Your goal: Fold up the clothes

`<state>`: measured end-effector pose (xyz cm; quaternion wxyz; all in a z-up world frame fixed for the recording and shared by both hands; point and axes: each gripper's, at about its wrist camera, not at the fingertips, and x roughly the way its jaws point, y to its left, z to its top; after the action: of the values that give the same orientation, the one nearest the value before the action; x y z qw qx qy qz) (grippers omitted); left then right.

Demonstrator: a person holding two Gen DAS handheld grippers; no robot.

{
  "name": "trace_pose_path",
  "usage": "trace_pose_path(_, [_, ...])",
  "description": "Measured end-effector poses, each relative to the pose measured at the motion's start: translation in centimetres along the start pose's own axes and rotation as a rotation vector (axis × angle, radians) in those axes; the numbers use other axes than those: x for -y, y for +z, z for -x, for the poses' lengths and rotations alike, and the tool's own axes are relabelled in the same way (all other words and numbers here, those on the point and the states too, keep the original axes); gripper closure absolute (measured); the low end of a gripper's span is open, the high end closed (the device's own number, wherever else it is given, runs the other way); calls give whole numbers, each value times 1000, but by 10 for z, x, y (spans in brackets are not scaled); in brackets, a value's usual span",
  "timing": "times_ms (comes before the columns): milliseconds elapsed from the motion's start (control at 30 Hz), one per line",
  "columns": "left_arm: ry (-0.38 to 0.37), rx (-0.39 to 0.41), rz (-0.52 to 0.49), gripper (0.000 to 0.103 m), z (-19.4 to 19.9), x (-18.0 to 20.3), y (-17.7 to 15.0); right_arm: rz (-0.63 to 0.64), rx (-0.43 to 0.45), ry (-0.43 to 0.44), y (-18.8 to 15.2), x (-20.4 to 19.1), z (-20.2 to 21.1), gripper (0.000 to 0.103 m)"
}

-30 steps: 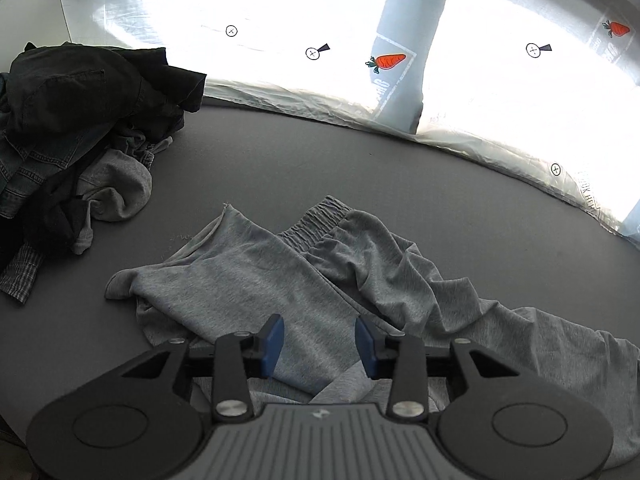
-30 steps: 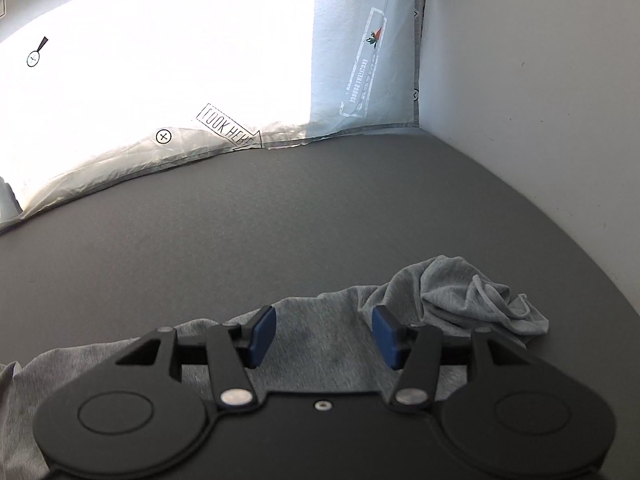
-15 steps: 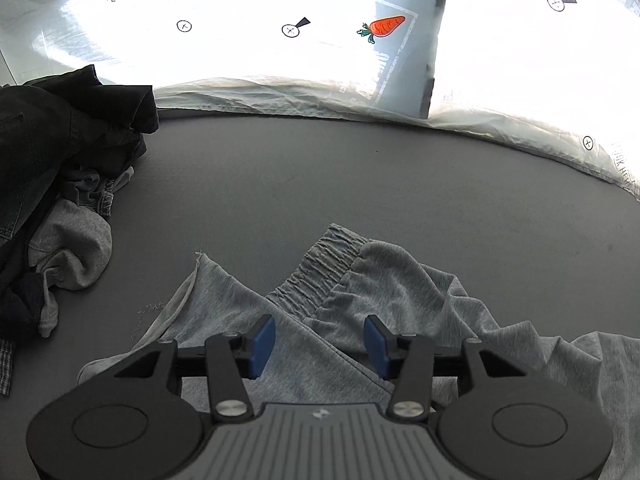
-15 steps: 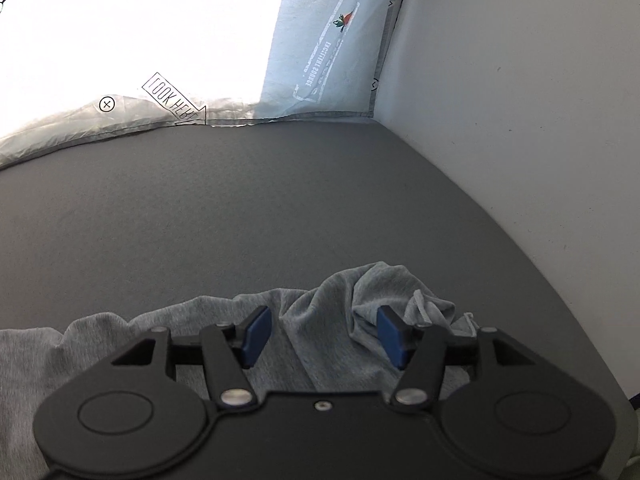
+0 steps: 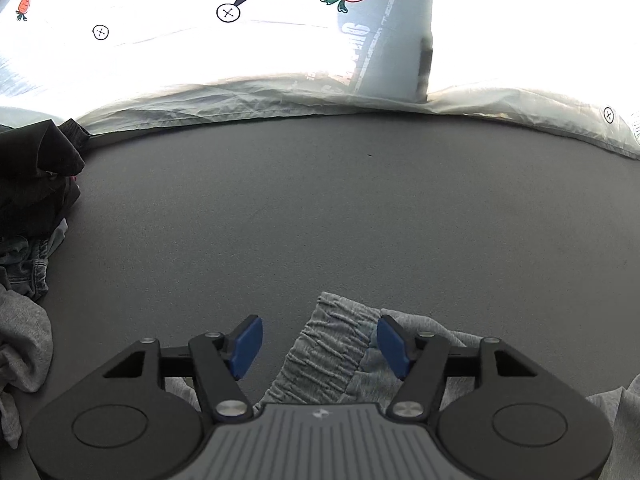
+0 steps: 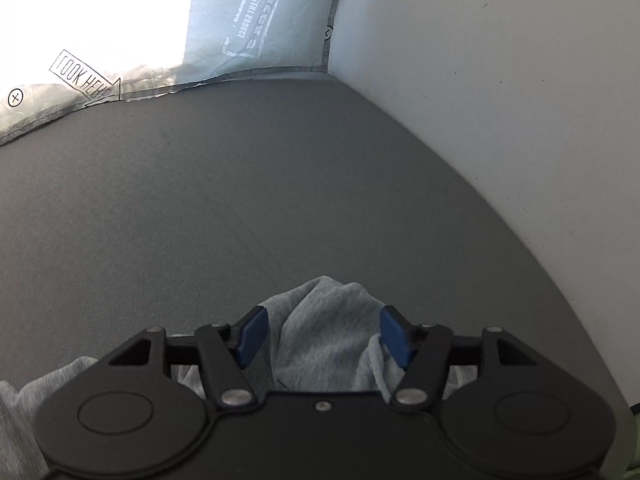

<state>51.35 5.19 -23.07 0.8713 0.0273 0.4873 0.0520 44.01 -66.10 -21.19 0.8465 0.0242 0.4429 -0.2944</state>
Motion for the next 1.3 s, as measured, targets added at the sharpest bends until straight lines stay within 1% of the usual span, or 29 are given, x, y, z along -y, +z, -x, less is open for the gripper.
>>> trace_pose_path(100, [-20, -35, 1, 38, -18, 2, 2, -28, -20, 11, 0, 3, -7, 40])
trace_pose_path(167, [-30, -63, 27, 39, -28, 3, 1, -47, -33, 18, -1, 6, -11, 41])
trace_pose_path(233, [-54, -65, 63, 42, -30, 3, -1, -63, -46, 28, 0, 8, -15, 46])
trace_pose_path(267, [-58, -59, 70, 49, -29, 4, -2, -56, -48, 45, 1, 8, -16, 54])
trace_pose_path(300, [-59, -48, 76, 51, -28, 5, -4, -52, -47, 57, 2, 7, -15, 69])
trace_pose_path(333, [-61, -36, 83, 59, -27, 7, -6, -48, -46, 70, 2, 6, -14, 77])
trace_pose_path(367, [-53, -25, 92, 68, -25, 8, -7, -44, -44, 82, 3, 6, -13, 95])
trace_pose_path(400, [-44, -13, 103, 70, -23, 9, -7, -35, -37, 89, 4, 5, -11, 98])
trace_pose_path(433, [-25, 1, 104, 76, -21, 9, -7, -5, -5, 76, 5, 2, -4, 99])
trace_pose_path(500, [23, 40, 118, 80, -12, 6, -5, 52, 58, 49, 8, -4, 10, 99])
trace_pose_path(567, [54, 83, 164, 84, 0, -4, 0, 78, 134, 28, 24, -5, 24, 99])
trace_pose_path(667, [78, 130, 237, 87, 13, -22, 13, 72, 235, 6, 52, -1, 41, 99])
trace_pose_path(767, [102, 165, 277, 88, 19, -40, 28, 60, 340, 0, 96, -2, 46, 99])
trace_pose_path(900, [178, 218, 363, 89, 16, -69, 55, 99, 413, -12, 142, -21, 41, 99])
trace_pose_path(933, [182, 225, 398, 89, 14, -76, 60, 108, 420, -9, 152, -28, 38, 99])
trace_pose_path(1000, [184, 238, 474, 88, 9, -92, 70, 119, 403, 25, 173, -45, 29, 97])
trace_pose_path(1033, [195, 232, 498, 87, 5, -97, 73, 122, 403, 38, 179, -53, 25, 92])
trace_pose_path(1100, [218, 216, 530, 84, -3, -103, 77, 133, 418, 44, 186, -72, 21, 59])
trace_pose_path(1133, [230, 208, 538, 82, -7, -105, 78, 140, 424, 51, 188, -80, 21, 55])
trace_pose_path(1167, [227, 206, 538, 79, -7, -104, 78, 142, 432, 68, 185, -85, 21, 54])
trace_pose_path(1200, [217, 219, 525, 79, -3, -100, 75, 139, 431, 83, 181, -88, 22, 51])
trace_pose_path(1267, [220, 235, 453, 77, 4, -86, 70, 120, 404, 86, 168, -88, 17, 46])
trace_pose_path(1300, [232, 231, 409, 76, 7, -78, 67, 109, 388, 87, 162, -86, 13, 46])
